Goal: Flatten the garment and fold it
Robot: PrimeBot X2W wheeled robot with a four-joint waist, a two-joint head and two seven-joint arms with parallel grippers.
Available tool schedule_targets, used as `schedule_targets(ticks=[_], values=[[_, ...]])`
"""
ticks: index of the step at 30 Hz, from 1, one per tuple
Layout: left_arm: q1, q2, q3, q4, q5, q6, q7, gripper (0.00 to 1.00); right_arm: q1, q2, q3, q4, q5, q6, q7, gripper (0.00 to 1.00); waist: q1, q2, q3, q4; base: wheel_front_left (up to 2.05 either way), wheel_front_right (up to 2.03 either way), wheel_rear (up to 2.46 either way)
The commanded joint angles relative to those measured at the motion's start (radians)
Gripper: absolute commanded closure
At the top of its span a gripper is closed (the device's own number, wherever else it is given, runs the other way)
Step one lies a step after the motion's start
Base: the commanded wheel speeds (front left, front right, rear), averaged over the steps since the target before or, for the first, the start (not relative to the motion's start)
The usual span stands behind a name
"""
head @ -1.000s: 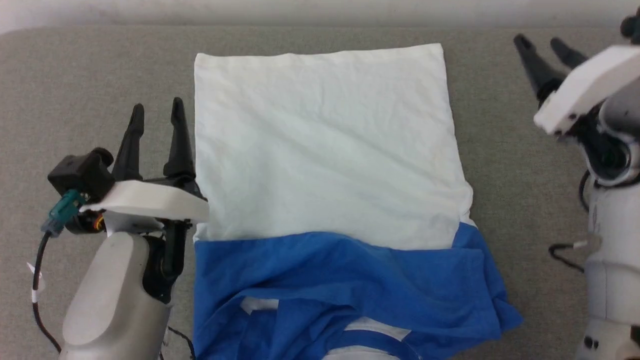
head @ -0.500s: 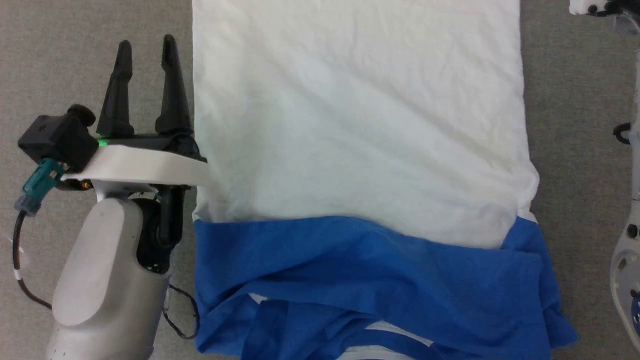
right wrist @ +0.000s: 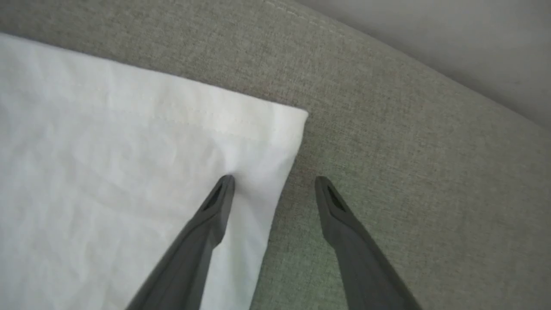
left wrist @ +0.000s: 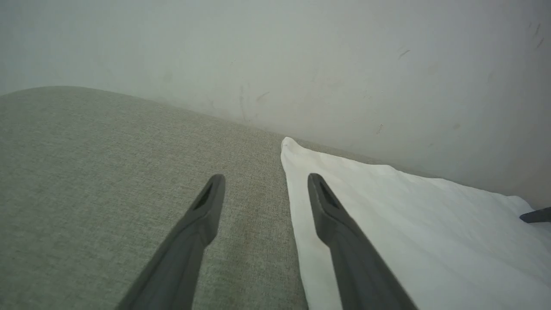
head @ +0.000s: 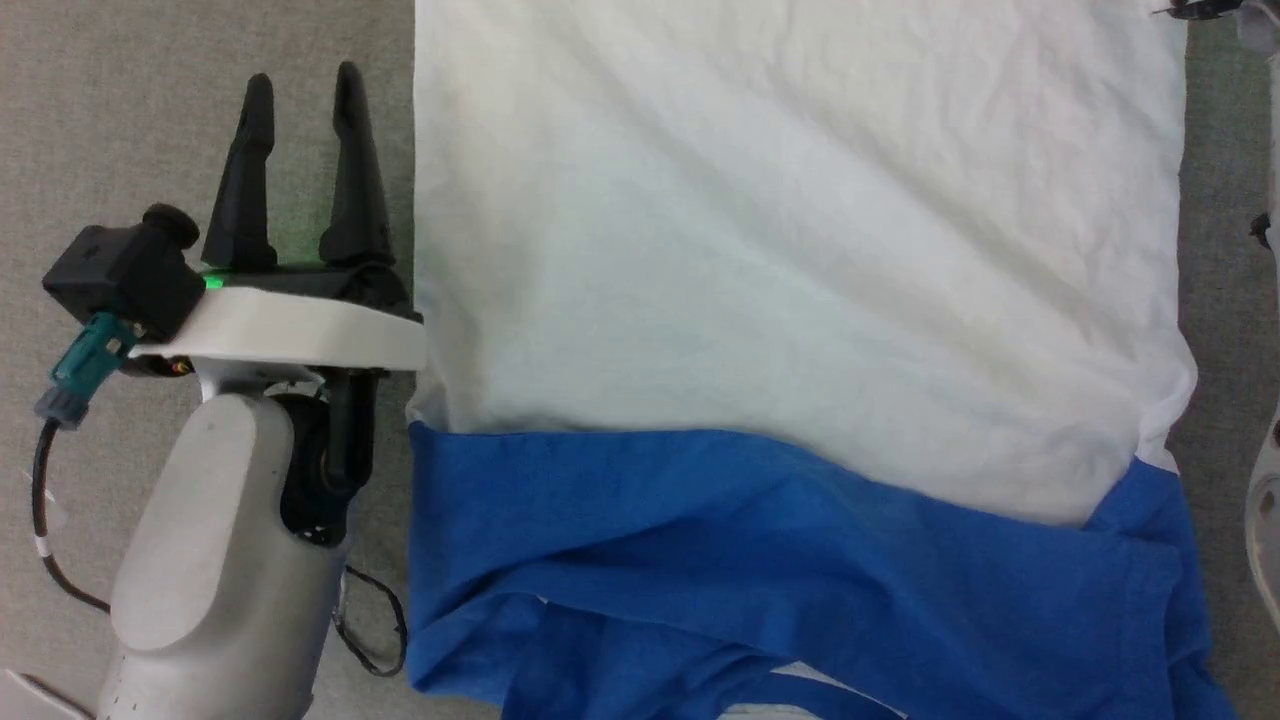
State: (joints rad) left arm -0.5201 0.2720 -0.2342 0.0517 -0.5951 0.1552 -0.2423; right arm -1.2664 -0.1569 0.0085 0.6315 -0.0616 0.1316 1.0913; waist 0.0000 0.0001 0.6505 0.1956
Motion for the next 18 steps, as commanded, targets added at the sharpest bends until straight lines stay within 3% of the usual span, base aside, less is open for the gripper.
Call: schedule_targets(ticks=[1,2,3,5,13,18], values=[[-0.023,-0.003,-0.002,0.003,0.002,0.002,0.000,0.00,0.008,-0.003,0.007,0.010,0.004,-0.001,0.010,0.00,0.0000,-0.0001,0.008,0.003,0.00,0.00,0.00],[-0.026,-0.002,-0.002,0.004,0.001,0.002,0.002,0.00,0.012,-0.005,0.013,0.011,0.007,-0.001,0.018,0.00,0.0000,-0.0001,0.009,0.002,0.00,0.00,0.00],[-0.031,-0.001,-0.003,0.005,0.000,0.001,0.005,0.00,0.013,-0.006,0.017,0.010,0.012,-0.001,0.025,0.55,0.0000,-0.0001,0.010,0.001,0.00,0.00,0.00],[-0.044,0.003,-0.004,0.005,-0.001,0.000,0.014,0.00,0.015,-0.010,0.023,0.003,0.025,-0.001,0.025,1.00,0.0000,-0.0001,0.012,-0.002,0.00,0.00,0.00],[-0.159,0.038,-0.010,0.014,-0.015,-0.013,0.114,0.00,0.013,-0.023,0.029,-0.029,0.059,-0.001,-0.029,1.00,0.0000,-0.0001,0.014,-0.019,0.00,0.00,0.00],[-0.318,0.093,-0.032,0.066,-0.036,-0.033,0.307,0.00,-0.004,-0.016,0.052,-0.033,0.074,-0.001,-0.066,1.00,0.0000,-0.0001,0.016,-0.042,0.00,0.00,0.00]])
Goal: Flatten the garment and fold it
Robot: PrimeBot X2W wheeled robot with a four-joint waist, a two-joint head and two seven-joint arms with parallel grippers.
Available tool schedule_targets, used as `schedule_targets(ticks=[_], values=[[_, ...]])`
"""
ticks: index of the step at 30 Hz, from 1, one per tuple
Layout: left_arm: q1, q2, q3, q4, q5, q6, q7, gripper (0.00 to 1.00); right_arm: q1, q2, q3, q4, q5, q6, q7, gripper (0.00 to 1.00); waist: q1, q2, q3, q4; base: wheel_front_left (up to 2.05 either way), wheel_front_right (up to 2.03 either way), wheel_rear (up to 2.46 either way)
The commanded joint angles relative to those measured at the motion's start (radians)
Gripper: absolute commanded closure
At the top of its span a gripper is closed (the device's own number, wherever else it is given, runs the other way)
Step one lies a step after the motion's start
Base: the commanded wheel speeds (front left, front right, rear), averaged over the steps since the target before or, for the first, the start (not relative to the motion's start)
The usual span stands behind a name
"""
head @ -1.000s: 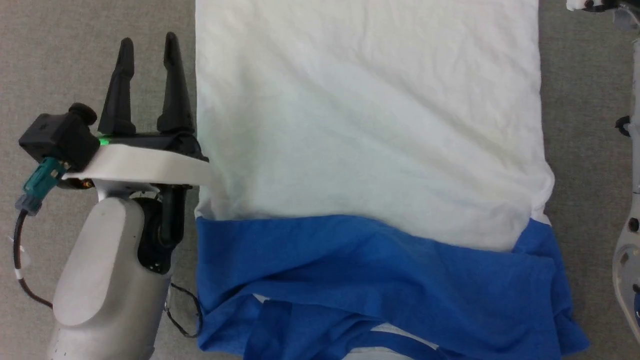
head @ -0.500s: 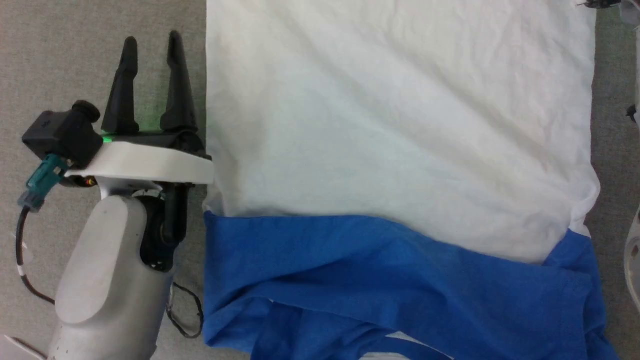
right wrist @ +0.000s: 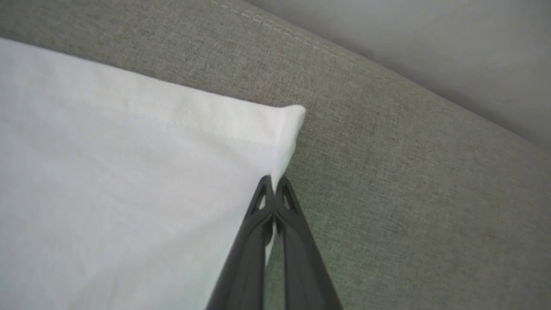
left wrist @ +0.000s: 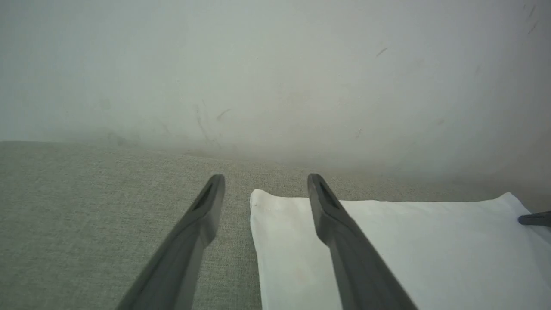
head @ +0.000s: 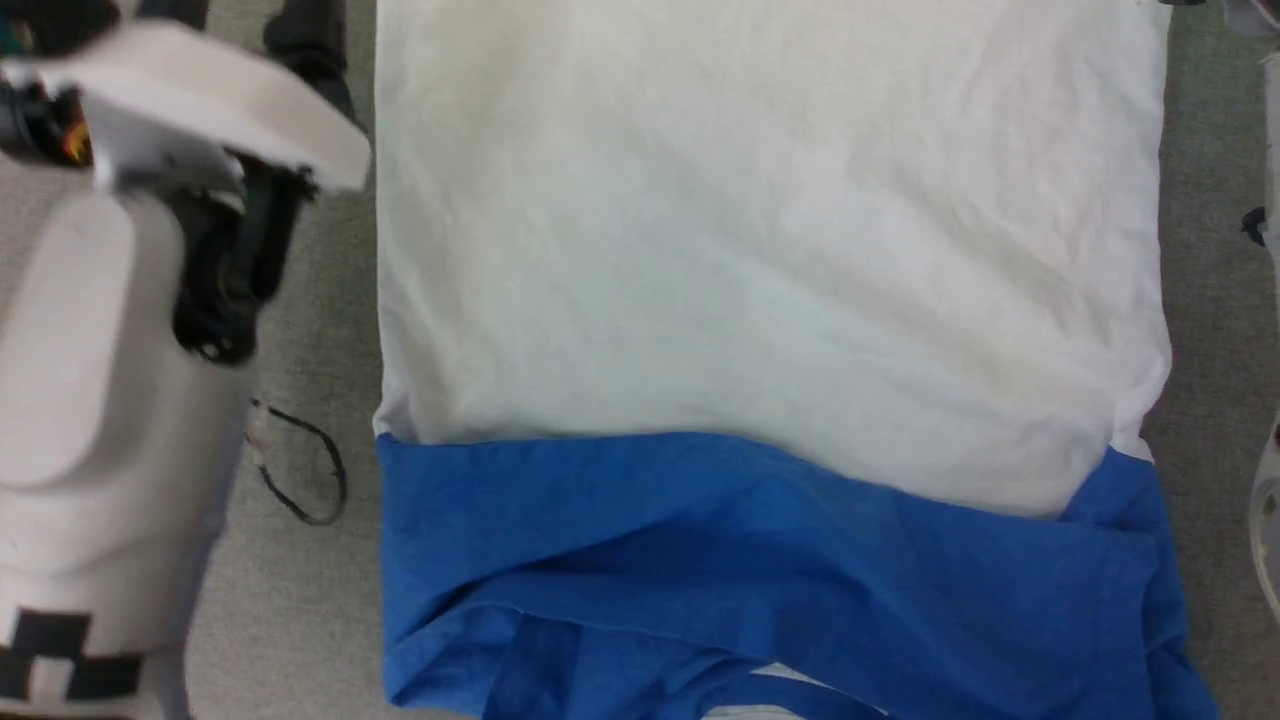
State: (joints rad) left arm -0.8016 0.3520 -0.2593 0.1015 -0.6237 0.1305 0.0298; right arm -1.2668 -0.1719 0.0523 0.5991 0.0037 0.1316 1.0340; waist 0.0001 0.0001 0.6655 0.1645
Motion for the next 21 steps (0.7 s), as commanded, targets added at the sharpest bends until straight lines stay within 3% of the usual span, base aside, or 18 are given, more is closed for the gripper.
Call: schedule_targets(ticks=[1,5,6,9,13,21], values=[[-0.073,0.029,-0.014,0.037,-0.009,-0.010,0.089,0.00,-0.007,0.003,0.016,0.000,0.014,-0.001,-0.016,1.00,-0.0001,-0.0001,0.001,-0.017,0.00,0.00,0.00],[-0.215,0.082,-0.036,0.123,-0.025,-0.016,0.292,0.00,-0.025,0.023,0.052,0.003,0.044,-0.001,-0.044,1.00,-0.0001,-0.0001,0.008,-0.043,0.00,0.00,0.00],[-0.215,0.082,-0.036,0.123,-0.025,-0.016,0.292,0.00,-0.025,0.023,0.052,0.003,0.044,-0.001,-0.044,1.00,-0.0001,-0.0001,0.008,-0.043,0.00,0.00,0.00],[-0.291,0.111,-0.087,0.188,-0.028,-0.032,0.466,0.00,-0.039,0.023,0.090,0.007,0.062,-0.001,-0.056,1.00,-0.0001,-0.0001,0.015,-0.054,0.00,0.00,0.00],[-0.358,0.122,-0.116,0.282,-0.057,-0.017,0.659,0.00,-0.060,0.026,0.152,0.020,0.106,-0.001,-0.072,1.00,-0.0001,-0.0001,0.029,-0.077,0.00,0.00,0.00],[-0.367,0.106,-0.126,0.340,-0.098,0.012,0.785,0.00,-0.079,-0.001,0.210,0.031,0.139,-0.001,-0.087,1.00,-0.0001,-0.0001,0.048,-0.091,0.00,0.00,0.00]])
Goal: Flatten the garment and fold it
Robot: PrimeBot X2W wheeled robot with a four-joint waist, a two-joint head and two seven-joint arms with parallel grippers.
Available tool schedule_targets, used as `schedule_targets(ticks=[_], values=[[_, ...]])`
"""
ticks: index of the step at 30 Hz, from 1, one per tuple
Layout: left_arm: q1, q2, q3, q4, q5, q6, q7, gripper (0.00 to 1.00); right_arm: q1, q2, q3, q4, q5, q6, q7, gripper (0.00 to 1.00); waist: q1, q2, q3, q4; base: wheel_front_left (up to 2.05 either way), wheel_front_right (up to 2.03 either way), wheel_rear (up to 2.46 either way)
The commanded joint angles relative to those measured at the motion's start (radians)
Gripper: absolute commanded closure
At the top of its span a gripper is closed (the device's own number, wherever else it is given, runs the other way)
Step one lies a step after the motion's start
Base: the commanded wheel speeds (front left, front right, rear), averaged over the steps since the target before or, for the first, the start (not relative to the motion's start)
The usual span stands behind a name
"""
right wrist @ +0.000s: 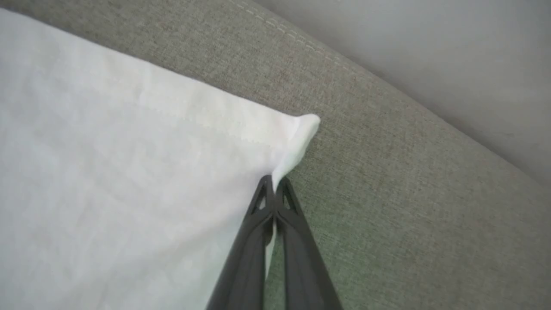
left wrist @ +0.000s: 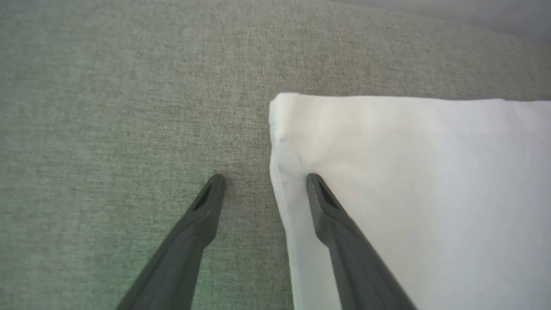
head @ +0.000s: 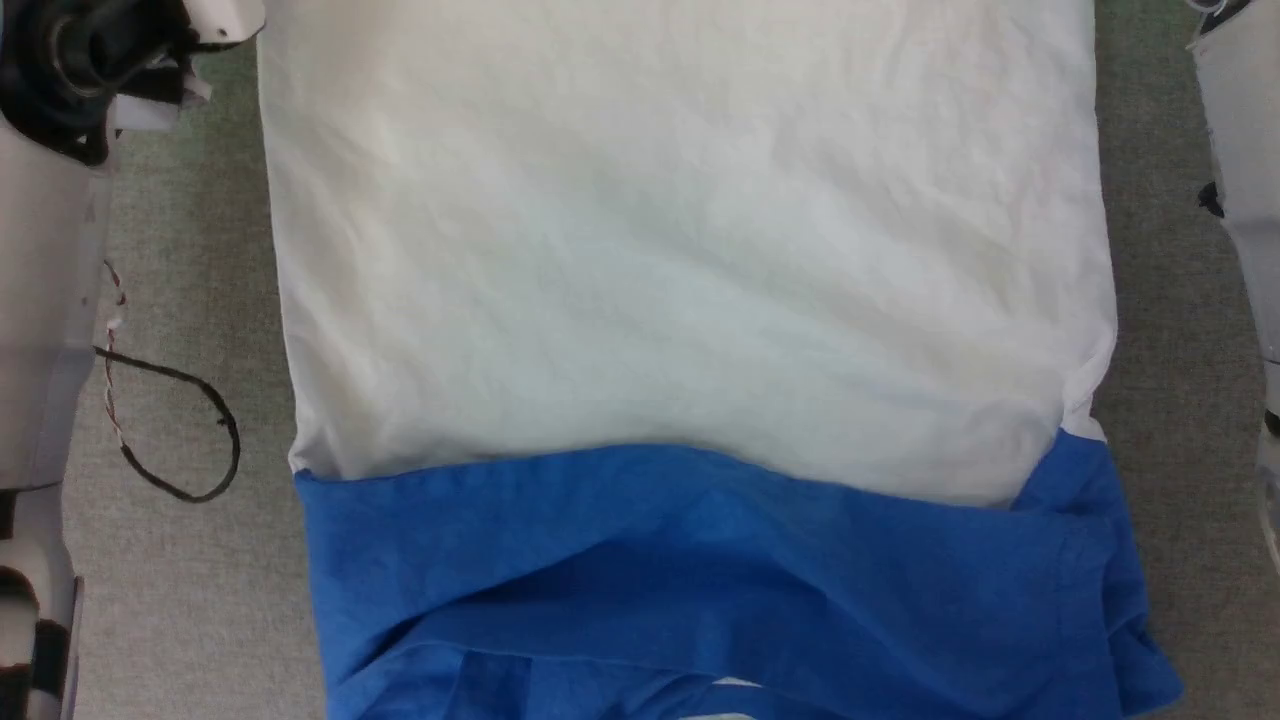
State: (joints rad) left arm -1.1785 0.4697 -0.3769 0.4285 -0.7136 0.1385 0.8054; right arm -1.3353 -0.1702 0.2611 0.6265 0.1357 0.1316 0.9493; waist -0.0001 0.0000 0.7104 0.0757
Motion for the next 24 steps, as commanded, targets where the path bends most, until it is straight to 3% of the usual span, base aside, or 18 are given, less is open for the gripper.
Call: schedule_targets(ticks=[1,2,3,4,10,24], values=[[0.015,-0.014,-0.009,0.019,-0.014,0.009,0.022,0.00,-0.012,-0.005,0.006,0.005,0.011,-0.001,-0.004,1.00,0.0001,0.0000,0.006,-0.003,0.00,0.00,0.00],[0.021,-0.016,-0.010,0.023,-0.020,0.015,0.035,0.01,-0.015,-0.006,0.011,0.006,0.015,-0.001,-0.005,1.00,0.0001,0.0000,0.008,-0.004,0.00,0.00,0.00],[0.027,-0.017,-0.009,0.026,-0.028,0.018,0.047,0.57,-0.017,-0.007,0.015,0.007,0.019,-0.001,-0.006,1.00,0.0001,0.0000,0.011,-0.005,0.00,0.00,0.00],[0.034,-0.022,-0.003,0.025,-0.041,0.020,0.054,1.00,-0.019,-0.008,0.020,0.007,0.023,-0.001,-0.008,1.00,0.0001,0.0000,0.012,-0.006,0.00,0.00,0.00],[0.043,-0.037,0.046,-0.007,-0.070,0.016,-0.035,1.00,-0.031,-0.017,0.039,0.008,0.039,-0.001,-0.031,1.00,0.0001,0.0000,0.017,-0.008,0.00,0.00,0.00],[-0.082,-0.037,0.109,0.058,0.024,-0.040,-0.452,1.00,-0.101,-0.010,-0.047,0.020,-0.012,-0.001,-0.254,1.00,0.0001,0.0000,-0.020,-0.005,0.00,0.00,0.00]])
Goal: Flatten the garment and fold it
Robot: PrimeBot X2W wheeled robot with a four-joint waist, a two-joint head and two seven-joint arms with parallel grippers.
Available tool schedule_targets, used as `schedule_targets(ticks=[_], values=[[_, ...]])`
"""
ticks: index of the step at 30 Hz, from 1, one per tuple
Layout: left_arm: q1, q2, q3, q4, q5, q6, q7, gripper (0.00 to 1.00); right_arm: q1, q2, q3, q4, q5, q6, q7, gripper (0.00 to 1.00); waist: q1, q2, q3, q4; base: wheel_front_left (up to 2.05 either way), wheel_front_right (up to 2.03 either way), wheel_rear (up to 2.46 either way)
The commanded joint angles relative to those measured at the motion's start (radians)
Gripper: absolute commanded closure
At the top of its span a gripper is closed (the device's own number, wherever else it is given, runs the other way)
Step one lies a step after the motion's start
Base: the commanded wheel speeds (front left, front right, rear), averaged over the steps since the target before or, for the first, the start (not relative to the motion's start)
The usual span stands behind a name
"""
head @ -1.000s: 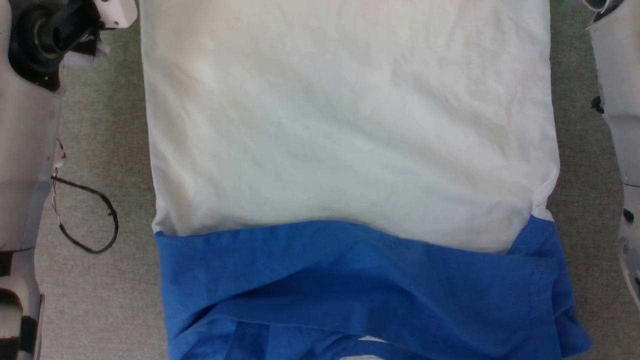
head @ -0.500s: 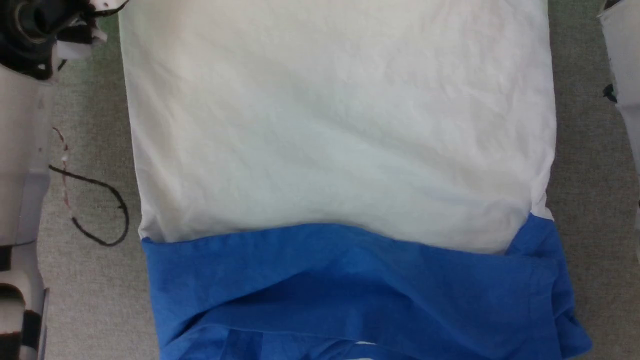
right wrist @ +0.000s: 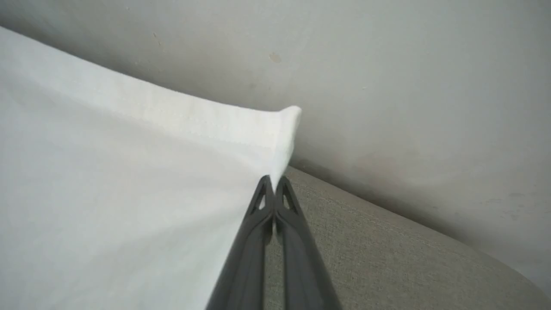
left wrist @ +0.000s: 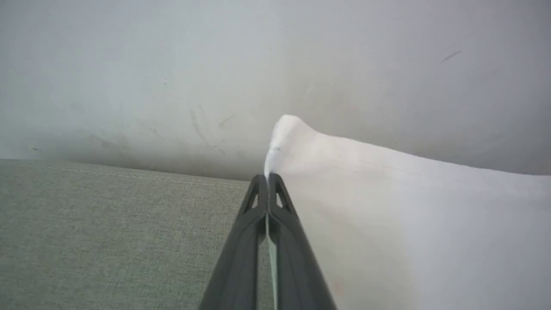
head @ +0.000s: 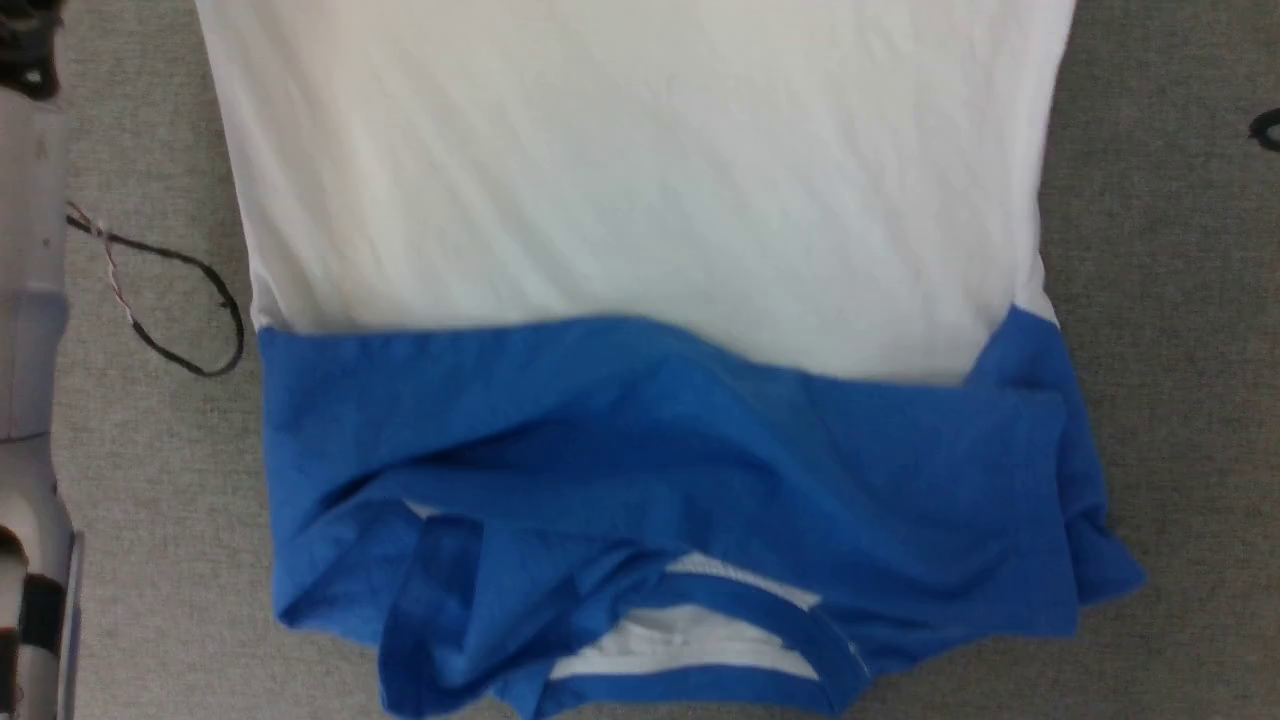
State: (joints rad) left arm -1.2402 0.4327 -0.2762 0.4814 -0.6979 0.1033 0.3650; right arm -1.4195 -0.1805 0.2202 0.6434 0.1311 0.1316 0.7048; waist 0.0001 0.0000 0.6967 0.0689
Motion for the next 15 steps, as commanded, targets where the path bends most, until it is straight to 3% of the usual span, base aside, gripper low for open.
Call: schedule_targets(ticks=[1,7,15], values=[[-0.029,-0.002,0.009,0.015,0.012,-0.011,-0.030,1.00,-0.022,0.001,-0.018,0.005,-0.015,-0.001,-0.030,1.00,-0.0001,0.0000,-0.012,0.002,0.00,0.00,0.00],[-0.038,-0.022,0.019,0.069,-0.023,-0.081,-0.095,1.00,-0.022,0.026,-0.063,0.035,0.005,-0.001,-0.115,1.00,-0.0001,0.0000,-0.060,-0.003,0.00,0.00,0.00],[0.115,-0.030,0.028,0.061,-0.076,-0.150,-0.152,1.00,0.137,0.016,-0.006,-0.020,0.174,-0.001,-0.181,1.00,-0.0001,0.0000,-0.190,-0.007,0.00,0.00,0.00]])
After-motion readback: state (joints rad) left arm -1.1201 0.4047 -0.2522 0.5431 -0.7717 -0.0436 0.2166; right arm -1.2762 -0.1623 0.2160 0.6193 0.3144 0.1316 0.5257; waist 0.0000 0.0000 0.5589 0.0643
